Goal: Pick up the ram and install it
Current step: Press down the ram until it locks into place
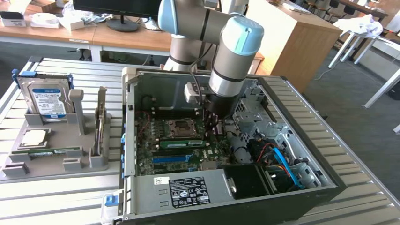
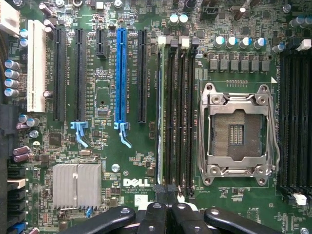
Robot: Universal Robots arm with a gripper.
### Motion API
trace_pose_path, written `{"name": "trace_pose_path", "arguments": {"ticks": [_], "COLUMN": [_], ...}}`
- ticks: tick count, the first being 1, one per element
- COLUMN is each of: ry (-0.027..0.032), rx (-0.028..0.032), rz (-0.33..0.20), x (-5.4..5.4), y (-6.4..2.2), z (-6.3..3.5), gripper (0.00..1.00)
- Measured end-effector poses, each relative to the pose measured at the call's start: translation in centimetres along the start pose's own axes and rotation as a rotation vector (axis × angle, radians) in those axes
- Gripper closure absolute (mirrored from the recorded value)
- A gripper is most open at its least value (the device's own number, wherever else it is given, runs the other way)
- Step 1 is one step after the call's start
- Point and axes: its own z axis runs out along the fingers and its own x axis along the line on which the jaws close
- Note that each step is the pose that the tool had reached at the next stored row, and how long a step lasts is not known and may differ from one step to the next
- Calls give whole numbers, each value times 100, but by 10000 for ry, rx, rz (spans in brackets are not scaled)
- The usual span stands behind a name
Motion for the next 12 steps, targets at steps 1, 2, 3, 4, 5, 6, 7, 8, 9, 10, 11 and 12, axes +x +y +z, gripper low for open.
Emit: {"name": "trace_pose_path", "arguments": {"ticks": [1,2,3,4,5,6,7,8,9,10,11,12], "ry": [-1,-1,-1,0,-1,-3,0,2,2,2,2,1], "rx": [0,0,0,0,0,2,4,4,4,4,4,5], "rz": [-1,-2,-2,-1,0,0,0,-1,-1,-1,0,0], "x": [-5,-4,-4,-4,-4,-5,-5,-4,-4,-4,-4,-4], "y": [-1,-1,-1,0,0,0,0,0,0,0,0,0], "z": [0,0,0,0,0,11,16,18,18,18,18,19], "gripper": [90,90,90,90,90,90,90,90,90,90,90,90]}}
